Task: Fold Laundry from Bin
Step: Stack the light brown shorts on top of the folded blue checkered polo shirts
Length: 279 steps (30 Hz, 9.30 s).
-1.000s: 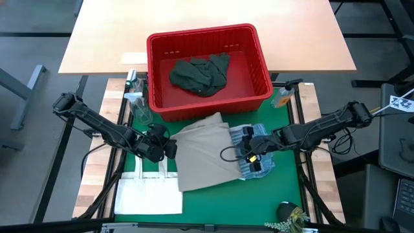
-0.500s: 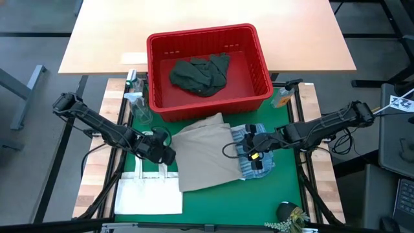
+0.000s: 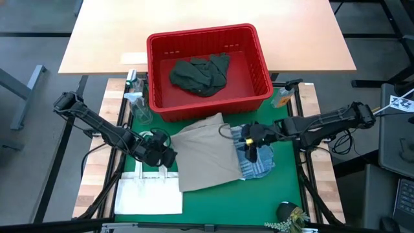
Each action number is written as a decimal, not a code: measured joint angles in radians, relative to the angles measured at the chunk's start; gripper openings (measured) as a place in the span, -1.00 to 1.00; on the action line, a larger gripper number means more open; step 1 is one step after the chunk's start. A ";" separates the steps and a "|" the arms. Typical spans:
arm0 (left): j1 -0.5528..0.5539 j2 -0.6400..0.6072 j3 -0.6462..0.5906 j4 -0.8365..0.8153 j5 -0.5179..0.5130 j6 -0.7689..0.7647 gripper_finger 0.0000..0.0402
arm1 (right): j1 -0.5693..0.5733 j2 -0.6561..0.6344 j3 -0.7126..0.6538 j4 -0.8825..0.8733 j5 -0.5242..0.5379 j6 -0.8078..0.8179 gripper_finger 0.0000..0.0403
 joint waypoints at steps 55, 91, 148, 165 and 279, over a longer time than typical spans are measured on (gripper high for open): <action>0.079 0.269 0.001 0.391 -0.159 0.288 -0.33 | -0.207 0.223 0.000 0.274 -0.295 0.257 -0.90; 0.173 0.269 0.000 0.770 -0.157 0.560 -0.33 | -0.180 -0.071 0.248 -0.146 -0.263 0.234 -0.99; 0.214 0.528 0.000 1.298 -0.082 0.703 -0.33 | -0.129 -0.075 0.377 -0.859 -0.026 0.207 -0.03; 0.357 0.528 0.099 1.294 -0.088 0.902 -0.33 | -0.129 -0.094 0.142 -0.360 0.172 -0.178 -0.03; 0.182 0.646 0.099 1.375 -0.147 0.890 -0.33 | 0.380 -0.068 0.035 -0.339 0.490 0.023 -0.03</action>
